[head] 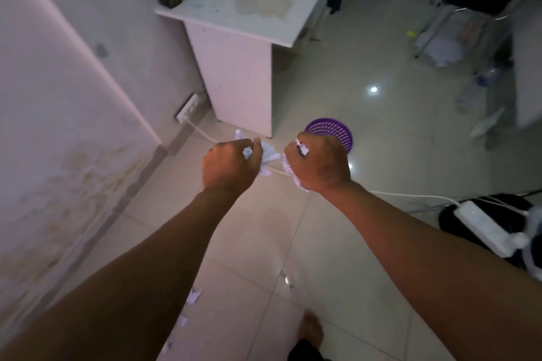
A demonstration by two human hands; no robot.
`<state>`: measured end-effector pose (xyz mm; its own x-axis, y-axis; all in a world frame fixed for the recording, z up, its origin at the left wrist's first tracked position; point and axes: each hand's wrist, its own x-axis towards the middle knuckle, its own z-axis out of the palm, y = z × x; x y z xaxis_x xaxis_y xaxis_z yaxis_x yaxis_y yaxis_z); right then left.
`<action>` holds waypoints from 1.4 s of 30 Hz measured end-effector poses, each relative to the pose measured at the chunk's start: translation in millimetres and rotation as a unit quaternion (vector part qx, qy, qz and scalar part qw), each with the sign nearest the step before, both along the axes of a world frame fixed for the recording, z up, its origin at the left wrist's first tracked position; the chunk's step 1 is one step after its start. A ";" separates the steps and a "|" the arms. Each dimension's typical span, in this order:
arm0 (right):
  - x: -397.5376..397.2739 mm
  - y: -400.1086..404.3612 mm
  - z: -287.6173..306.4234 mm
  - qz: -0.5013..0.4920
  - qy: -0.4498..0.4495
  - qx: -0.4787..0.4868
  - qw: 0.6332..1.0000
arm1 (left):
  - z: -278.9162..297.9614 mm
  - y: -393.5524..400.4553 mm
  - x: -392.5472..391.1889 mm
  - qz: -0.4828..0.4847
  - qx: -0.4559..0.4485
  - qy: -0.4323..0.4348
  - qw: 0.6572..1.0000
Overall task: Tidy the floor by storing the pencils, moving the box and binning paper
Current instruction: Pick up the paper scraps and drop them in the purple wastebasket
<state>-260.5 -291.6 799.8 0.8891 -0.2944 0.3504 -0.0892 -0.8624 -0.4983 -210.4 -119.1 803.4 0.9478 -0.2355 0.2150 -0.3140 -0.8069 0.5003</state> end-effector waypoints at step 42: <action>292.6 -420.1 -350.1 -0.106 0.127 0.177 0.970 | -351.9 -448.4 311.9 0.050 -0.009 0.226 0.973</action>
